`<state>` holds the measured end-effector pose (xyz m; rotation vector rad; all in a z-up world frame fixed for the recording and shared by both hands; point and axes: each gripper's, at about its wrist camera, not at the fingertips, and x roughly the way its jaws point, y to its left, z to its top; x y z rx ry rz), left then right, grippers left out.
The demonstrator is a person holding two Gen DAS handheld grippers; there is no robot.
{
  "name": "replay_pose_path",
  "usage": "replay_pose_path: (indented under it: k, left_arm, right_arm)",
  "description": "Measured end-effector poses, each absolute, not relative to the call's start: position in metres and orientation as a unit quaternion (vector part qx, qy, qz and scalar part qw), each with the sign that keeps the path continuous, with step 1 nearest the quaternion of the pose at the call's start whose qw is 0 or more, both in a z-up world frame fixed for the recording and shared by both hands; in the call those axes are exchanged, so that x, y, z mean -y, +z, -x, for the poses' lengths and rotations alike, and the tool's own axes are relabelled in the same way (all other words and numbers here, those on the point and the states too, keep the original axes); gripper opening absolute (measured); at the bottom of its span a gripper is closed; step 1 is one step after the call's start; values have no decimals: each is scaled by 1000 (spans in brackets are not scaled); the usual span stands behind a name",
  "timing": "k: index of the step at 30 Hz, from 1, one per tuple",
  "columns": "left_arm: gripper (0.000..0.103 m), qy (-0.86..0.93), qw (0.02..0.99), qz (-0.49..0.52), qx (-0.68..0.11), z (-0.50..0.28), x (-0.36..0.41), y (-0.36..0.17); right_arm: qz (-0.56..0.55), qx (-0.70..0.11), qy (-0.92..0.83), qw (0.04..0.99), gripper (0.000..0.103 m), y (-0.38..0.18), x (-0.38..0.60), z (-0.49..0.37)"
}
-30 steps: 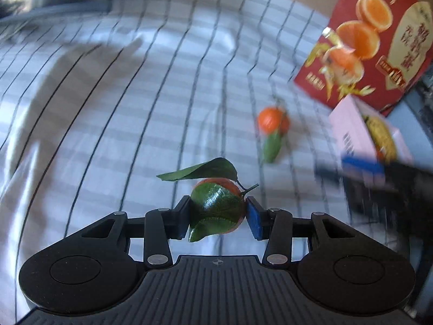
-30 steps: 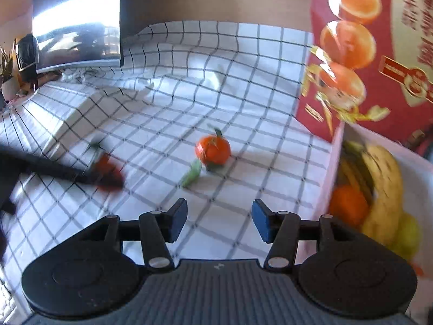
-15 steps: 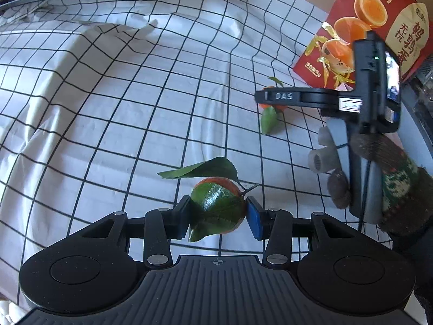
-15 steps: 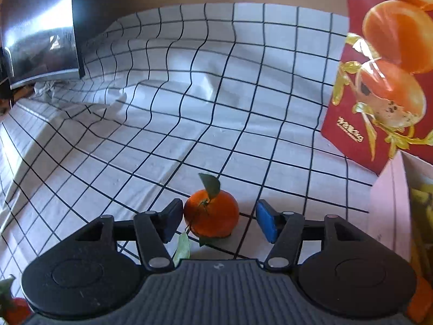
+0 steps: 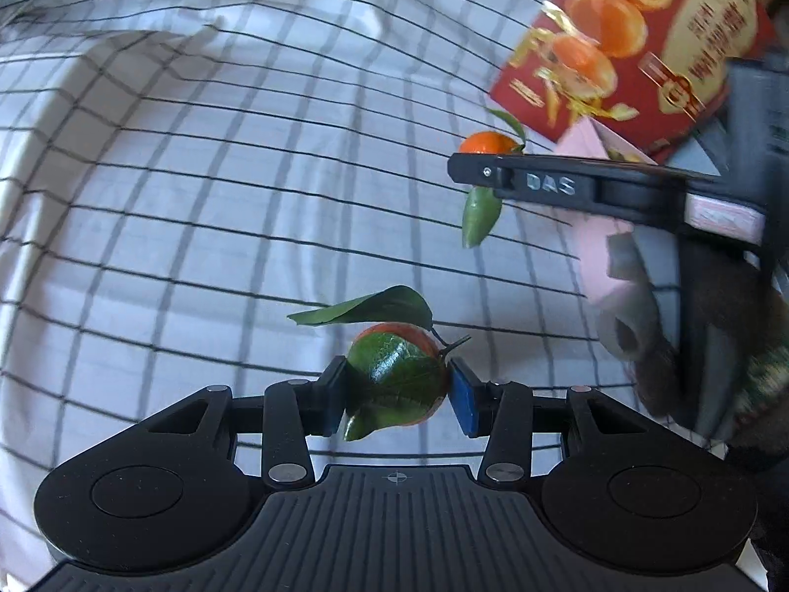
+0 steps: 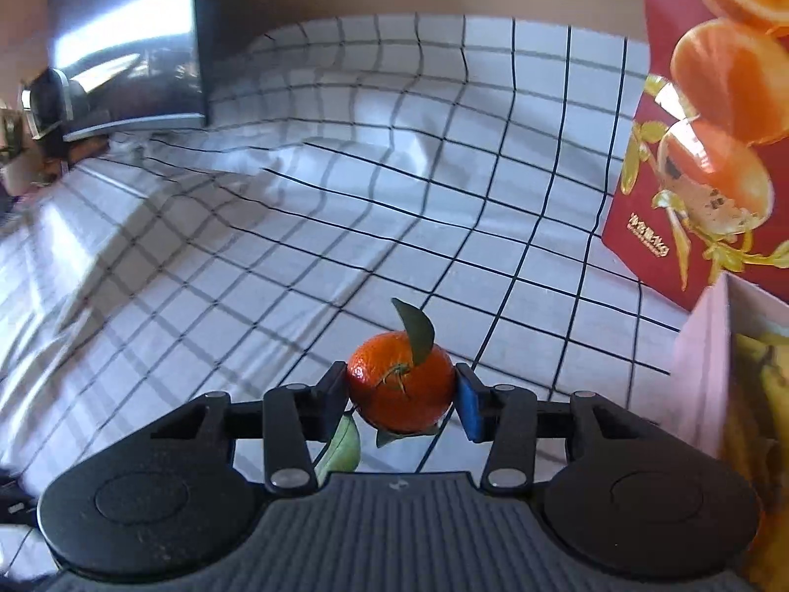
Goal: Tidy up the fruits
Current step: 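Lower the leafy tangerine into the box and open the left tool while the right tool carries its tangerine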
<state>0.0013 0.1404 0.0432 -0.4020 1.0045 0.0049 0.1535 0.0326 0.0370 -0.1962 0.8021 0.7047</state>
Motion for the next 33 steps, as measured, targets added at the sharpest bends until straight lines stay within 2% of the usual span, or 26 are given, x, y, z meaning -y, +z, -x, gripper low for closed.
replay_pose_path:
  k: [7, 17, 22, 28, 33]
  left_arm:
    - [48, -60, 849, 169, -497, -17, -102, 39]
    - [48, -161, 837, 111, -510, -45, -43, 49]
    - [48, -191, 856, 100, -470, -82, -25, 89]
    - [48, -255, 892, 81, -365, -140, 17, 162]
    - [48, -281, 893, 90, -340, -176, 46, 179]
  right_arm:
    - [105, -347, 345, 866, 45, 66, 17, -95]
    - [82, -361, 269, 889, 45, 80, 113, -31]
    - [64, -351, 205, 911, 45, 92, 166, -13]
    - [38, -344, 158, 925, 45, 95, 202, -7]
    - [31, -345, 150, 926, 45, 90, 205, -7]
